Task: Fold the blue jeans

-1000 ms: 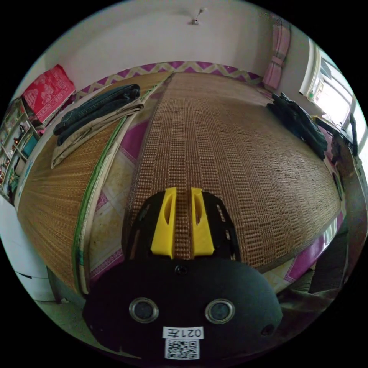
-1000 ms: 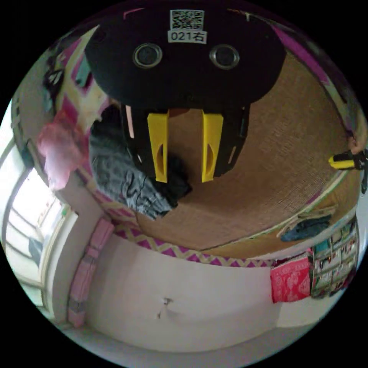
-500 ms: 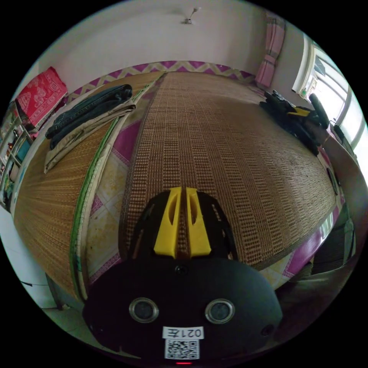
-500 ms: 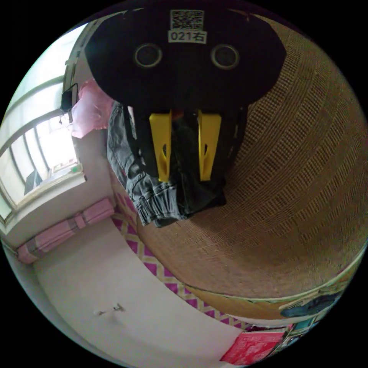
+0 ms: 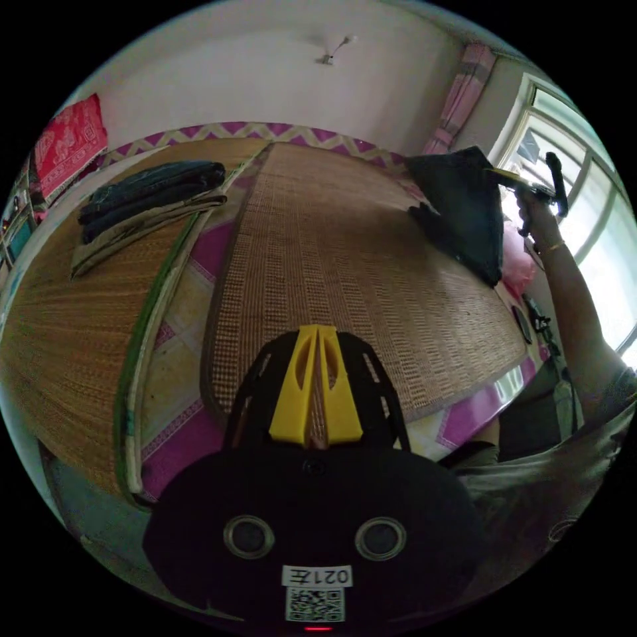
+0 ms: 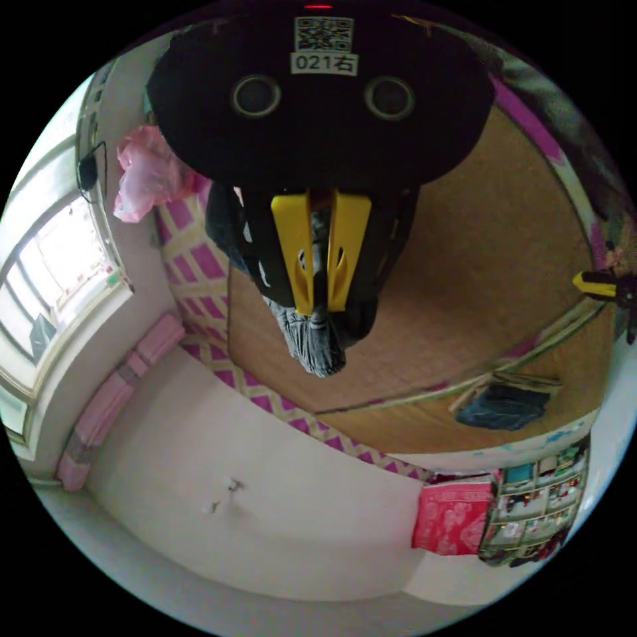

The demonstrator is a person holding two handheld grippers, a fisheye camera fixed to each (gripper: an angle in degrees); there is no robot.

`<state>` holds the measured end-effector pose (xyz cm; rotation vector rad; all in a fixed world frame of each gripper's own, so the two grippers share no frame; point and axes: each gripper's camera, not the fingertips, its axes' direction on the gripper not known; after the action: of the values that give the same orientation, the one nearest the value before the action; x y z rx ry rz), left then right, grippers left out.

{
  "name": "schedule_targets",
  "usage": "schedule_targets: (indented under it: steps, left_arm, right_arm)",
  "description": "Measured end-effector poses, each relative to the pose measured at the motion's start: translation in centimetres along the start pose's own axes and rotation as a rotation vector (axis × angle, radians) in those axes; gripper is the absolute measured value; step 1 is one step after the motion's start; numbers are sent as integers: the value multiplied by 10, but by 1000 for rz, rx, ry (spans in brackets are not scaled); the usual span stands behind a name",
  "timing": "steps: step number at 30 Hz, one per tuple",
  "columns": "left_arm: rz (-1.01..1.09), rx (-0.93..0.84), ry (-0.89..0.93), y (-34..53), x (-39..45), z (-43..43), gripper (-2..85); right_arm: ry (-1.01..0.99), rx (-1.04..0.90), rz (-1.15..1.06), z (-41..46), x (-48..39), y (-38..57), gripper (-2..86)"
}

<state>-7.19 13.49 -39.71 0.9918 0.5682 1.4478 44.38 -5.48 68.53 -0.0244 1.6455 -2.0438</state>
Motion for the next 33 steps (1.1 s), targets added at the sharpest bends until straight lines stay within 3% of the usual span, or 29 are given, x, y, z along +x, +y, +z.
schedule_targets:
  steps: [7,12,17,20,25,28,33]
  left_arm:
    - [-80,48,24,24,-30,-36,-10]
    - [-134,46,-14,37,-52,-58,-10]
    - [-185,79,-28,51,-67,-74,-10]
    - [-215,95,4,53,-70,-75,-10]
    - [-205,92,6,52,-58,-73,-10]
    - [-185,92,-16,52,-49,-75,-10]
    - [-153,91,-4,43,-32,-71,-10]
  right_arm:
    - [-443,21,-51,-9,-172,-18,34]
    - [-665,-107,-72,32,-271,7,60]
    - [-526,22,-163,-3,-269,41,103]
    - [-485,5,-237,-6,-275,57,107]
    - [-411,-28,-248,5,-281,86,64]
    - [-388,28,-128,1,-243,104,44]
    - [-567,212,365,-50,-52,172,36]
